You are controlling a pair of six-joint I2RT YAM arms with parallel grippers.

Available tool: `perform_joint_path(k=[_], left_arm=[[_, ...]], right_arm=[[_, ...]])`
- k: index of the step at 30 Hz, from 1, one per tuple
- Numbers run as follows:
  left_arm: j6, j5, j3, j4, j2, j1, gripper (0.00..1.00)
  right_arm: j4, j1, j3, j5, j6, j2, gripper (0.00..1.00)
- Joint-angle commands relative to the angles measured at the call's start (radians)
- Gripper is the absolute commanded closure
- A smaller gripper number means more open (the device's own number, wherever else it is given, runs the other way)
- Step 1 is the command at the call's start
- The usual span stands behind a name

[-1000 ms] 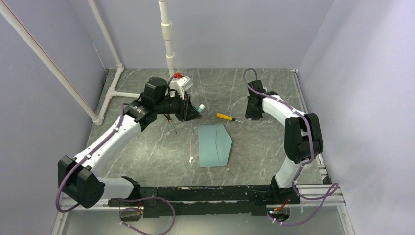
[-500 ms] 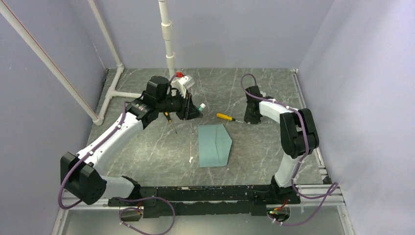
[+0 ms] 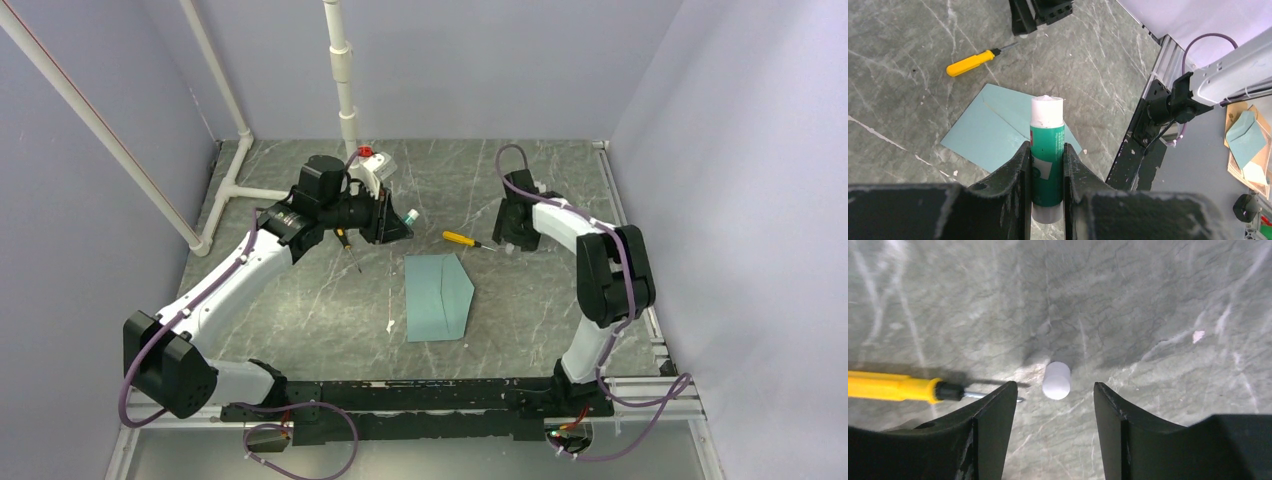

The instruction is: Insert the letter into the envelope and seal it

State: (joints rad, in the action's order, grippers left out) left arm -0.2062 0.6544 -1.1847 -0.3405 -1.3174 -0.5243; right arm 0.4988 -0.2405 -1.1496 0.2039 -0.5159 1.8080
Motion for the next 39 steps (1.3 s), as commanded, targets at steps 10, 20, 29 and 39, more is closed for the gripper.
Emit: perform_joint_path(k=[10,20,29,39], left_arm=[[-0.171,-0.026,-0.019,0.308,0.027,0.000,0.98],[-0.259,0.028,-0.031,0.474,-0.039,0.000,0.98],[-0.285,0.034,-0.055,0.529,-0.081,0.000,0.98],[-0.298,0.040,-0.051,0.553,-0.080,0.000,0.98]], right_arm=[[-0.214,0.014,-0.125,-0.577,0.048,-0.364,0.29],[-0.734,-0.066,-0.032,-0.940,-0.448,-0.460,0.13],[-0.731,-0.132,-0.101,-0.970,-0.491,-0.402,0.35],[-0.587,-0.157,-0.196,-0.948,-0.400,-0.364,0.71]])
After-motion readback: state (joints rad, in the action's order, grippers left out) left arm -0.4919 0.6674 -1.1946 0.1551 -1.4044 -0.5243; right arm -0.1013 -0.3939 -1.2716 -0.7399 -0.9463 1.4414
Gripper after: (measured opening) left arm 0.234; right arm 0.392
